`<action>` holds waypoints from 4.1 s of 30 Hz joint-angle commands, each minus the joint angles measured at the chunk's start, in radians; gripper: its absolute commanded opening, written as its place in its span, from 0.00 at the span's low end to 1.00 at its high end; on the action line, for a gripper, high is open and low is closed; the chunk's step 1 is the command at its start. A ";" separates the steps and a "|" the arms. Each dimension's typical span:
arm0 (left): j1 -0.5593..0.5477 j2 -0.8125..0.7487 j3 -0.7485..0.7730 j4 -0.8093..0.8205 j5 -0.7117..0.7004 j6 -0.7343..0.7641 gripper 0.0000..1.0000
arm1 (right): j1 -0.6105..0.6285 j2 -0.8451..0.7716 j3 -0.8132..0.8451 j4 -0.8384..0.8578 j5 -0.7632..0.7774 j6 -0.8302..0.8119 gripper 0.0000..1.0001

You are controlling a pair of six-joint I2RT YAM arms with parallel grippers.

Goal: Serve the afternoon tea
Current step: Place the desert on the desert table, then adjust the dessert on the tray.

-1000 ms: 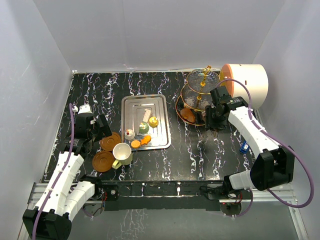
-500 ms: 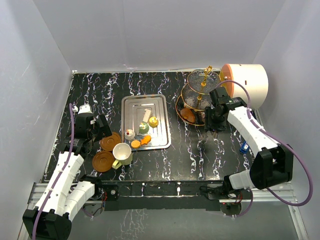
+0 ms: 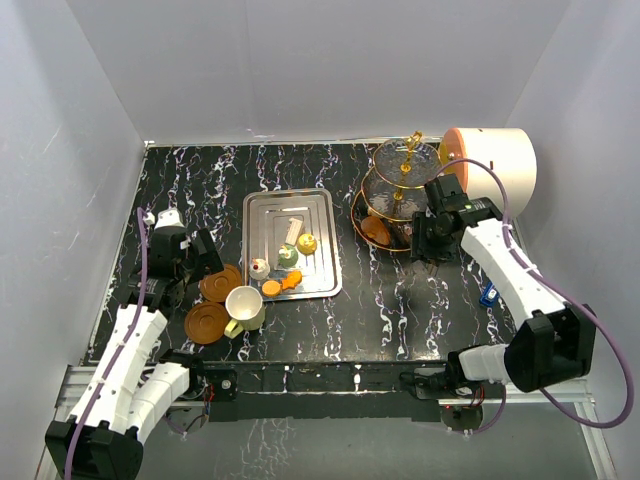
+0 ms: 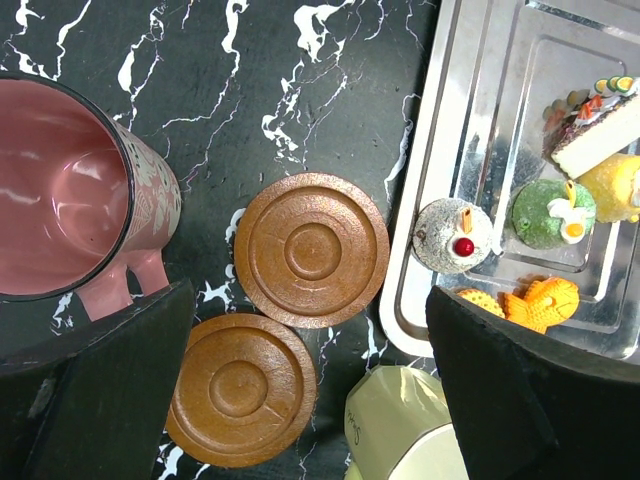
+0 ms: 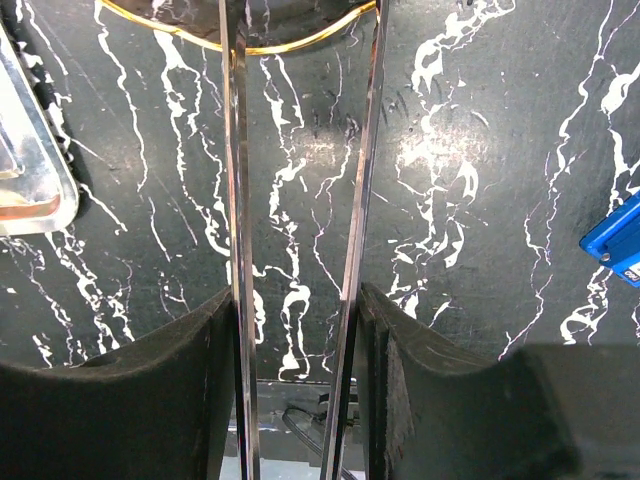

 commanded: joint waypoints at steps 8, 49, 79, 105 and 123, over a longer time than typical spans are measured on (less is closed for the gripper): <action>-0.003 -0.057 0.015 -0.006 -0.032 -0.031 0.99 | -0.007 -0.130 0.010 -0.019 -0.069 0.023 0.43; -0.002 -0.240 -0.015 0.011 0.010 0.034 0.99 | 0.156 -0.295 -0.023 0.097 -0.426 0.061 0.41; -0.003 -0.174 -0.015 0.006 -0.002 0.028 0.99 | 0.491 0.534 0.650 0.125 -0.053 -0.127 0.38; -0.002 -0.176 -0.017 0.005 -0.007 0.028 0.99 | 0.462 0.537 0.600 0.028 -0.099 -0.244 0.35; -0.003 -0.172 -0.020 0.008 -0.007 0.028 0.99 | 0.462 0.561 0.653 -0.010 -0.073 -0.270 0.36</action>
